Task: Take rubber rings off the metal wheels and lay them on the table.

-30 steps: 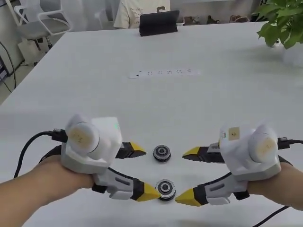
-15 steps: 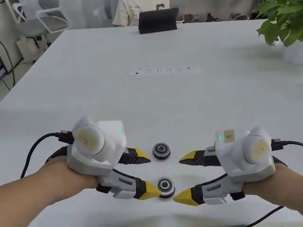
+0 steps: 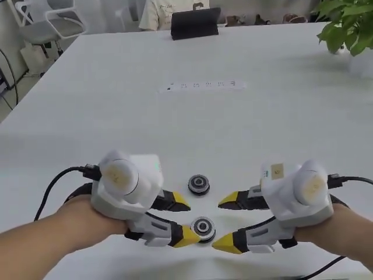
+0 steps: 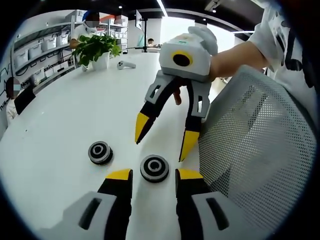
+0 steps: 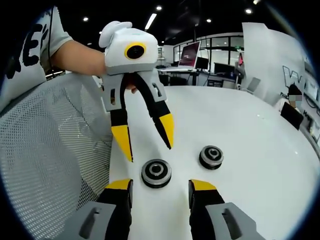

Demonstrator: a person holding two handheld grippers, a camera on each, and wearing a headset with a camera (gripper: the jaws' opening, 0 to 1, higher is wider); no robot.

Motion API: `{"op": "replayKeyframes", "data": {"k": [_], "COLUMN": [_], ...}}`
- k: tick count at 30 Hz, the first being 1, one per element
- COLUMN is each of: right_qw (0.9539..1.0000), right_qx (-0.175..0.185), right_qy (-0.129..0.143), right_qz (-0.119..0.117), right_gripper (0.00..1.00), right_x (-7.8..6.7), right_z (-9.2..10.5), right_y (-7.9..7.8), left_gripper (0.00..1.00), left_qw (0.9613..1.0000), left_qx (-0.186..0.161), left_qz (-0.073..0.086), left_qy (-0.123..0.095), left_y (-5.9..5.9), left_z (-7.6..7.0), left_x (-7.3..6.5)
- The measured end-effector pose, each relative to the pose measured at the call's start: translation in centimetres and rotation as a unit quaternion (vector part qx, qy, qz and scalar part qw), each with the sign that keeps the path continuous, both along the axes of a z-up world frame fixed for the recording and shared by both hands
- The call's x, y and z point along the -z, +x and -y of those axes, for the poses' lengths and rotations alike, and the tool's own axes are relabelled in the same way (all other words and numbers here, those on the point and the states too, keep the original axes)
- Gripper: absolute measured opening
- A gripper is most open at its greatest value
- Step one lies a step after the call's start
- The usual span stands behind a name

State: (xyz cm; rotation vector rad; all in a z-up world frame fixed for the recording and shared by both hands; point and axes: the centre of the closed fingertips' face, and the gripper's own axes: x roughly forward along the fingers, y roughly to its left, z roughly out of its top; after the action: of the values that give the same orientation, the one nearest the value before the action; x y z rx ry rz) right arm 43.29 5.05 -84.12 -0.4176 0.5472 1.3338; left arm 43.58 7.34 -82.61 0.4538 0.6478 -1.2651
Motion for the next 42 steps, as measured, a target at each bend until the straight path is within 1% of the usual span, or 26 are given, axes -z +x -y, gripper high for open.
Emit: {"op": "replayKeyframes", "data": {"k": [6,10,22,27,29,34,37,42], "right_qw": [1.0,1.0,0.9999,0.9999,0.9999,0.9999,1.0,0.9999], "right_qx": [-0.005,-0.004,-0.005,-0.003,-0.003,-0.003,-0.003,-0.009], "right_qy": [-0.003,0.0,0.0,-0.001,-0.001,-0.002,-0.001,-0.002], "right_qz": [-0.003,-0.007,-0.01,-0.011,-0.01,-0.01,-0.009,-0.007], "right_gripper": [0.4,0.38,0.38,0.38,0.38,0.38,0.37,0.37], "right_x": [0.4,0.5,0.6,0.7,0.7,0.8,0.7,0.8], "right_z": [-0.1,-0.2,-0.2,-0.2,-0.1,-0.1,-0.2,-0.5], "right_y": [-0.1,-0.2,-0.3,-0.3,-0.3,-0.3,-0.3,-0.4], "left_gripper": [0.26,0.23,0.15,0.13,0.12,0.11,0.1,0.09], "left_qw": [1.0,1.0,0.9998,0.9999,0.9999,0.9998,0.9995,0.9996], "left_qx": [0.002,0.005,0.012,0.014,0.013,0.018,0.021,0.016], "left_qz": [-0.004,-0.008,-0.012,-0.008,-0.004,0.009,0.021,0.022], "left_qy": [-0.001,-0.002,-0.004,0.003,0.002,0.007,0.011,0.004], "left_y": [-0.1,-0.2,-0.3,-0.2,-0.1,-0.1,0.0,0.1], "left_z": [0.3,0.5,1.3,1.4,1.5,1.6,1.6,1.5], "left_x": [0.3,0.5,0.9,1.2,1.2,1.3,1.3,1.3]}}
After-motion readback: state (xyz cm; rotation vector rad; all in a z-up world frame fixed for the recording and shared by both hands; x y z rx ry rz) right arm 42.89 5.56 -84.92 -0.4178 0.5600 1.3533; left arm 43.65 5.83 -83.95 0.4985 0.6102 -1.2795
